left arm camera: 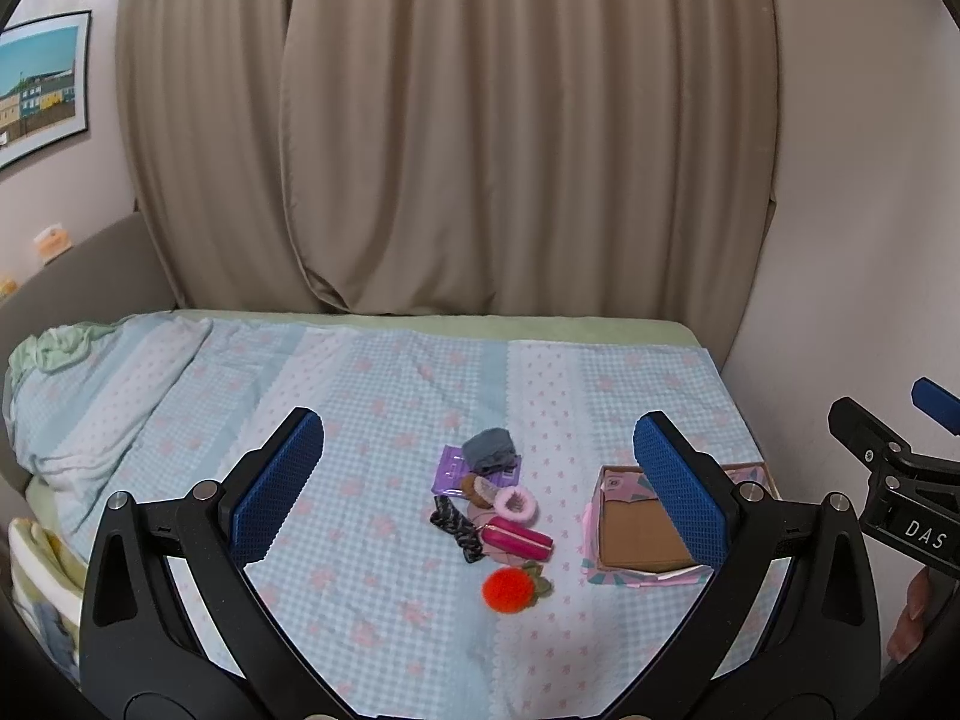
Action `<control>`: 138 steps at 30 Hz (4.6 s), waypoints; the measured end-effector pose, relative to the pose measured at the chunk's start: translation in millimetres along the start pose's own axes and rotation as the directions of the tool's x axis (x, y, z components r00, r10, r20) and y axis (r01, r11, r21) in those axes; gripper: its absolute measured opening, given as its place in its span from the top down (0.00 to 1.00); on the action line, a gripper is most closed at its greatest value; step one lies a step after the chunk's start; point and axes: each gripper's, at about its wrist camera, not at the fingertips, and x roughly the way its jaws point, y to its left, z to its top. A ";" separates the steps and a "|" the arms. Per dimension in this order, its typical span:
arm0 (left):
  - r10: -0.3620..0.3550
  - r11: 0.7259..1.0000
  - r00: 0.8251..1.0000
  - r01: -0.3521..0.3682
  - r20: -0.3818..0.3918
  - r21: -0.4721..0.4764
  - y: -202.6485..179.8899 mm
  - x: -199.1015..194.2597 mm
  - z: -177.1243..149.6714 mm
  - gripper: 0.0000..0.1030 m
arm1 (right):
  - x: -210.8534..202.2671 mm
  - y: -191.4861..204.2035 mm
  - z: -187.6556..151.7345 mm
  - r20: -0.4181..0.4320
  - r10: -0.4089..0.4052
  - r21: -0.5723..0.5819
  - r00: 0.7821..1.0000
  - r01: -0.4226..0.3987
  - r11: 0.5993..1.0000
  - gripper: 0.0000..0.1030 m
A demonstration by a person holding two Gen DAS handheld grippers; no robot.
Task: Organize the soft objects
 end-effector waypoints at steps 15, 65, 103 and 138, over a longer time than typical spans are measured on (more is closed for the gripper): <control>0.004 1.000 1.000 -0.004 -0.001 0.001 0.5 1.9 0.9 0.00 | 1.5 2.2 -4.8 0.003 0.004 -0.002 1.000 -0.004 1.000 0.00; -0.008 0.999 0.999 0.007 -0.033 -0.043 78.6 50.4 6.2 0.00 | 30.0 26.9 -13.4 -0.051 0.033 0.019 0.998 -0.032 0.999 0.00; -0.399 0.811 0.739 0.561 -0.543 0.168 79.5 469.3 -262.6 0.01 | 321.3 177.2 -297.6 -0.462 -0.073 0.095 0.884 0.132 0.987 0.00; -0.512 0.788 0.691 0.615 -0.510 0.042 103.0 444.2 -257.2 0.59 | 338.4 191.9 -297.9 -0.383 -0.036 0.140 0.923 0.096 0.986 0.72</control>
